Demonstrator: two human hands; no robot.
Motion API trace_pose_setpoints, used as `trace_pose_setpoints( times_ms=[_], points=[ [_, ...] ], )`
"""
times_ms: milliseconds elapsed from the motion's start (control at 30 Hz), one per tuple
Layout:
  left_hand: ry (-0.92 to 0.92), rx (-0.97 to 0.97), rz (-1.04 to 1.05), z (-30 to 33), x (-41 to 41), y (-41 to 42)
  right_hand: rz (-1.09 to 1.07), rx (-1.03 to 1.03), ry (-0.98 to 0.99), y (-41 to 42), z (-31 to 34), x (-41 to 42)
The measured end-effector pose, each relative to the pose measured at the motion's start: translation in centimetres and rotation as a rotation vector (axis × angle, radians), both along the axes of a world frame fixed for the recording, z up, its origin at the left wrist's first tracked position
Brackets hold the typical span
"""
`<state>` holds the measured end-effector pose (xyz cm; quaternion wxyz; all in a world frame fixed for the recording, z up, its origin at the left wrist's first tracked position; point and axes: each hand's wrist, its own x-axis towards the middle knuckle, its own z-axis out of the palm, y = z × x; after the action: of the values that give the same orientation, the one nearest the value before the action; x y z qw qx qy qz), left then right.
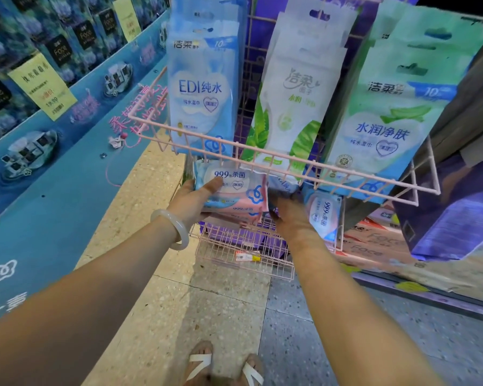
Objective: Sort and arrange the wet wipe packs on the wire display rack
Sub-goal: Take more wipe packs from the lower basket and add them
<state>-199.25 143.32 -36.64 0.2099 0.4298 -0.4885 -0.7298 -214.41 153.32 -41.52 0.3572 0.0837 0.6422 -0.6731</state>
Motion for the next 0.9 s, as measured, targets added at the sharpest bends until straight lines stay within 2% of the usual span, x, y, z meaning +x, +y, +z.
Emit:
trace_pose_setpoints(
  times_ms=[100, 333, 700, 833, 900],
  points=[
    [0.005, 0.003, -0.005, 0.0, 0.1, 0.0, 0.022, -0.061, -0.047, 0.3, 0.2, 0.2],
    [-0.016, -0.043, -0.004, -0.1, 0.0, 0.2, 0.013, -0.05, -0.039, 0.8, 0.4, 0.1],
    [-0.123, -0.076, -0.024, -0.7, 0.0, -0.2, -0.034, 0.141, 0.236, 1.9, 2.4, 0.6],
    [-0.176, -0.11, -0.016, -0.8, -0.1, 0.0, -0.082, 0.102, 0.218, 4.7, 3.6, 1.0],
    [-0.235, -0.218, -0.012, -1.0, -0.4, 0.5, -0.103, 0.046, 0.16, 6.6, 3.6, 1.5]
  ],
)
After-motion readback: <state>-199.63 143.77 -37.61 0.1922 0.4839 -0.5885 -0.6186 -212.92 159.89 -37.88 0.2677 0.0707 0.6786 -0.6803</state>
